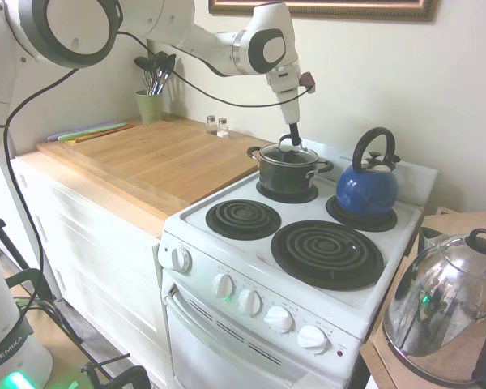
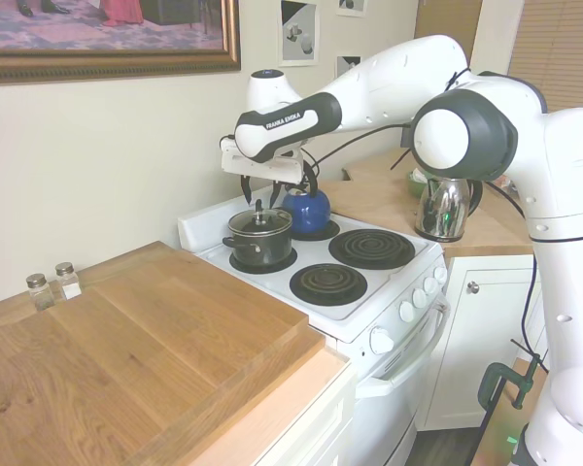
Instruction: Uncover the lid of the pot
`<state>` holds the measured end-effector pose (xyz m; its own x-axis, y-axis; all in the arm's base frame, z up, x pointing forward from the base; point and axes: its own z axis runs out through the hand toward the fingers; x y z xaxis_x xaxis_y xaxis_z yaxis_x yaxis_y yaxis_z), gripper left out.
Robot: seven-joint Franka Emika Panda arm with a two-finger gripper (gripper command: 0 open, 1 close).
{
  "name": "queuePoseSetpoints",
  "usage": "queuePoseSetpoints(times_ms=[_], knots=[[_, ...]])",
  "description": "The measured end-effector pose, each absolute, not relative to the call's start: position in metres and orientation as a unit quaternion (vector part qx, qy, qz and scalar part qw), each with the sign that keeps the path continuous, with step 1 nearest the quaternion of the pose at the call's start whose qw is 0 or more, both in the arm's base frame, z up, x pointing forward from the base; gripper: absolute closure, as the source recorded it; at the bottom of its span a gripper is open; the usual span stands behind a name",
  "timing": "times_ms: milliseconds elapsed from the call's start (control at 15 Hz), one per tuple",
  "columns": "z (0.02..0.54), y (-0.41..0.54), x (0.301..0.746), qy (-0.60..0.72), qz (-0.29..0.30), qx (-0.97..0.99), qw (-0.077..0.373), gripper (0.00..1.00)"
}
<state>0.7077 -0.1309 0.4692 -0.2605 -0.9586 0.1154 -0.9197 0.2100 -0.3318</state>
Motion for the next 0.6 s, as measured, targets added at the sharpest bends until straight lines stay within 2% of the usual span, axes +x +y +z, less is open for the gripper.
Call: queuePoseSetpoints(times_ms=[600], knots=[[0.4712,-0.1257,0.7084,0.772,-0.17,-0.61,0.059,1.0]])
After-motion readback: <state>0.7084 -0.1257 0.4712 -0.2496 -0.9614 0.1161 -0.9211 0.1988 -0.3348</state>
